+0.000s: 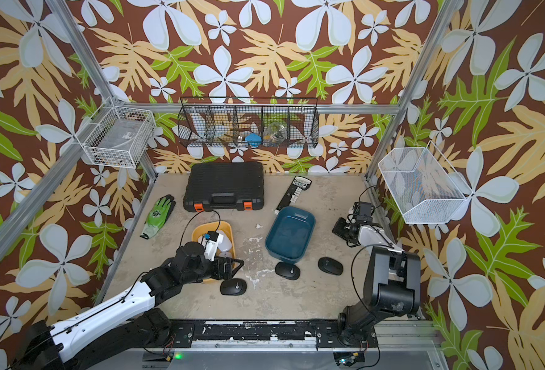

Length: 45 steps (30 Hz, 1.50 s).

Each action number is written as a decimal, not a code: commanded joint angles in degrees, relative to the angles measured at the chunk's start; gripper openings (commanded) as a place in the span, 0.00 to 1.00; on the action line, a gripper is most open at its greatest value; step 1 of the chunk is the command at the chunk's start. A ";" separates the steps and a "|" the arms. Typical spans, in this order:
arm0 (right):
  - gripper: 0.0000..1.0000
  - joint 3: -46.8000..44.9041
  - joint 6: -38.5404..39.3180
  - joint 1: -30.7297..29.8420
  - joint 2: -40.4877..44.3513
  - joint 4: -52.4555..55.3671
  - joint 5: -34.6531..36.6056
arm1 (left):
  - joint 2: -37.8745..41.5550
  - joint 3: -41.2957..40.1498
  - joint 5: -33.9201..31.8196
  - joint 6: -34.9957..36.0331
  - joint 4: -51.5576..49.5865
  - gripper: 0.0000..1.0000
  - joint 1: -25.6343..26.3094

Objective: Place the mice by color into the storage box
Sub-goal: Move the mouse to the center of the board, then adjust the mouse at the center of the board.

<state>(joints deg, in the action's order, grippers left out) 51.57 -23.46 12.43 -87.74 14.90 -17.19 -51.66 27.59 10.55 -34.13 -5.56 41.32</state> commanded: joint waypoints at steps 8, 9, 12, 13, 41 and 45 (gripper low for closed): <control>0.00 0.24 -0.67 9.64 4.01 -0.23 6.29 | 0.48 -0.96 0.77 -0.41 1.70 1.00 -0.01; 0.00 0.99 -0.65 10.09 2.59 -0.43 6.18 | 0.58 -0.88 0.79 -0.41 1.61 1.00 -0.01; 0.00 2.97 -1.45 11.75 -1.63 -2.02 5.60 | 0.94 -0.92 0.78 -0.32 1.31 1.00 -0.01; 0.00 3.45 -1.84 12.26 -2.93 -2.88 5.51 | 1.02 -0.96 0.86 -0.28 1.17 1.00 -0.01; 0.00 1.41 2.90 5.50 -7.89 -1.23 1.51 | 2.33 -1.49 0.44 -0.50 0.36 1.00 -0.01; 0.15 2.81 4.39 5.05 -4.17 0.88 3.18 | 3.27 -1.36 0.24 -0.28 -0.56 1.00 -0.01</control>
<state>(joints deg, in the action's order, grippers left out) 53.23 -20.86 17.98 -93.65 14.28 -14.96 -48.77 26.17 10.96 -34.37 -5.74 41.32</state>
